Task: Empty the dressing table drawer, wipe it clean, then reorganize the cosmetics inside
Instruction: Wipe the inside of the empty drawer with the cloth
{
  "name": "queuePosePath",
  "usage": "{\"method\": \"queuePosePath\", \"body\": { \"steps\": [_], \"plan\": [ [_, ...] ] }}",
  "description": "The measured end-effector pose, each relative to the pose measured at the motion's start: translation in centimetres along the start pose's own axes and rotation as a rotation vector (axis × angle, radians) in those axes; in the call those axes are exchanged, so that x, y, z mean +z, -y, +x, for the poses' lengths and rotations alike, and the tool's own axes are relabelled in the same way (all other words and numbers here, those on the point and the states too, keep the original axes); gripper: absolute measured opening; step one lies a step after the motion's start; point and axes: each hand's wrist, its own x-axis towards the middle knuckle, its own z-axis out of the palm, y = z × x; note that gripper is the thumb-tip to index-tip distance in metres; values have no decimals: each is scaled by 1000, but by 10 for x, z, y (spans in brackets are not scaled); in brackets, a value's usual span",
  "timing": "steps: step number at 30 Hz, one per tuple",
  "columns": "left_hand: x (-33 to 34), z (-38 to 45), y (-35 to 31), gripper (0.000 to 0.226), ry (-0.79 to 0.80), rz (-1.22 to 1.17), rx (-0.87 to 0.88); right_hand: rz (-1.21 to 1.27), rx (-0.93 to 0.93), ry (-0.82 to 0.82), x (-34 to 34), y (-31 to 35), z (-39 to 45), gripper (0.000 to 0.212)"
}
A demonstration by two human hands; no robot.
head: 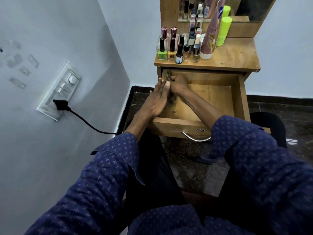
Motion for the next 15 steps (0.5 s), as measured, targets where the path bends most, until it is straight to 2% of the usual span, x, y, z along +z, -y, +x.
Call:
{"method": "queuePosePath", "body": {
  "steps": [3,5,7,10,15],
  "plan": [
    [-1,3,3,69,-19,-30,11,-191,11,115,-2,-7,-26,18],
    [-1,4,5,69,-24,-30,18,-284,84,228,1,-14,-43,10],
    [0,5,5,68,-24,-29,26,-257,131,267,4,-20,-47,13],
    [1,4,4,69,-25,-15,29,-89,184,191,2,-20,-31,19],
    [2,3,4,69,-22,-12,35,148,11,-15,7,-11,4,10]
  ]
}}
